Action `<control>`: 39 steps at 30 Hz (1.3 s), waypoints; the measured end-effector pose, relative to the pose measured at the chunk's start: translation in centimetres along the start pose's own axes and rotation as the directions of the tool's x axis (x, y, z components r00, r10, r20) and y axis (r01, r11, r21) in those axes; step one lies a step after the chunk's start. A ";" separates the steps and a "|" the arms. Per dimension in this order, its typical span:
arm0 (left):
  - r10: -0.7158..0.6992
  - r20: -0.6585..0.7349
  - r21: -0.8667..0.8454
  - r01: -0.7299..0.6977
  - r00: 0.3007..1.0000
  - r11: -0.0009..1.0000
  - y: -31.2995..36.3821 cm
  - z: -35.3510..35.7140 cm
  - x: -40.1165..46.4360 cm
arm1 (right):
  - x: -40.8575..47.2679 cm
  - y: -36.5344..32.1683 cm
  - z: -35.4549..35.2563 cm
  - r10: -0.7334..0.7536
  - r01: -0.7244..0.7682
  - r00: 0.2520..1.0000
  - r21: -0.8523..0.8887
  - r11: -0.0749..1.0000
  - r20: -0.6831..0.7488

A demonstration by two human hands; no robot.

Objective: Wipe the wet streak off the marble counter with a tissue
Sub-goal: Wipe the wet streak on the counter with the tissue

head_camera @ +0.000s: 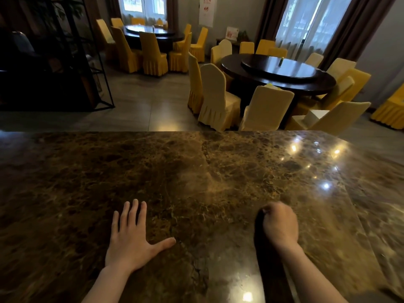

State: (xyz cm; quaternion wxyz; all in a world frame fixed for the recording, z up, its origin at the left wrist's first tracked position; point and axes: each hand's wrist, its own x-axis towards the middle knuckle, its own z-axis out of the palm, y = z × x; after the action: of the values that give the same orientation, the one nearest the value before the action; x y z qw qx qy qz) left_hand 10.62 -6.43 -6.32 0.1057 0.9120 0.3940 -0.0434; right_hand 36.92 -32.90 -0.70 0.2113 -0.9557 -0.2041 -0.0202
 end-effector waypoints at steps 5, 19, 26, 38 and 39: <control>0.015 -0.009 -0.008 -0.015 1.000 1.000 -0.1 0.2 0.1 | -1.9 -5.5 2.9 -0.038 0.039 0.999 0.050 0.998 -0.033; 0.007 0.016 -0.032 -0.007 1.000 0.999 -0.2 0.0 0.1 | 1.4 -4.2 2.4 -0.028 0.028 1.000 -0.017 0.999 -0.004; 0.000 0.036 -0.037 0.001 0.999 0.999 -0.2 0.1 0.2 | -4.9 -12.5 6.9 -0.384 0.378 0.922 0.099 0.920 0.044; 0.017 0.029 -0.049 -0.016 0.999 0.999 0.1 -0.5 -0.2 | -0.8 -8.0 4.3 -0.077 0.077 0.997 0.009 0.997 -0.016; 0.026 0.024 -0.045 -0.025 0.999 0.999 0.1 -0.6 -0.2 | -1.8 -9.4 4.8 -0.147 0.147 0.989 0.029 0.989 0.000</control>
State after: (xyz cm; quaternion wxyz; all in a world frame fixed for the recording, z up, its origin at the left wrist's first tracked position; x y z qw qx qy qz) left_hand 10.56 -6.54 -5.68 0.1315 0.9138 0.3817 -0.0445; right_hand 31.26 -23.88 -1.57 0.2228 -0.9349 -0.2745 -0.0315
